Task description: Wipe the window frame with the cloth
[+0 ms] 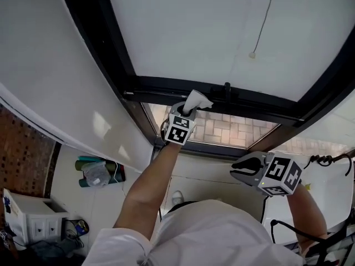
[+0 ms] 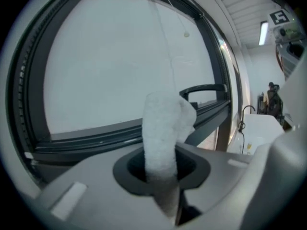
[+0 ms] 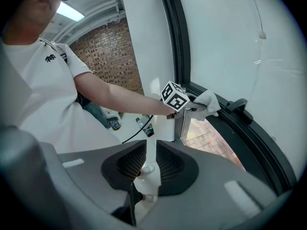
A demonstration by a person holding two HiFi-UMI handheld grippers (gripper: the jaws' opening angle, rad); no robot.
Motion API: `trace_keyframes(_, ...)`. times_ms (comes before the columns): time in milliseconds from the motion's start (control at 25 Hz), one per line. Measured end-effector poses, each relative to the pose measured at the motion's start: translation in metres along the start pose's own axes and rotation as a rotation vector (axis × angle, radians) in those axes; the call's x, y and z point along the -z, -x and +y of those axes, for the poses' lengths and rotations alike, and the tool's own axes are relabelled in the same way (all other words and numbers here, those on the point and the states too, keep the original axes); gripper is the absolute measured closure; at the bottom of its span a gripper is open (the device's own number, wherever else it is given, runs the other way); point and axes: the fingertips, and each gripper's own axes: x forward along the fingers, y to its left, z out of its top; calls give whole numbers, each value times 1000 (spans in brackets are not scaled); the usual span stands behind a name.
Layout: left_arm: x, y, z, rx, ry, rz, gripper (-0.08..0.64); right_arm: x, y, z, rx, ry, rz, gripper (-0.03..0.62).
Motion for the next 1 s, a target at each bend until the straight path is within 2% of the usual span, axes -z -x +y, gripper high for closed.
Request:
trace_keyframes(400,40,66,137,-201,99,12,468,-33,-41,6,-28,16,22,526)
trace_keyframes(640,54,99,194,-278,161,25,468,-52,-68,12,-54,25,18,526)
trace_keyframes(760,58,114,214,-309,196,26,468,-59,-79,19,-63,23,16,526)
trace_keyframes(1000,62,116,222,-309,212,17,468,-63,-92,21,-65,-3,15,526)
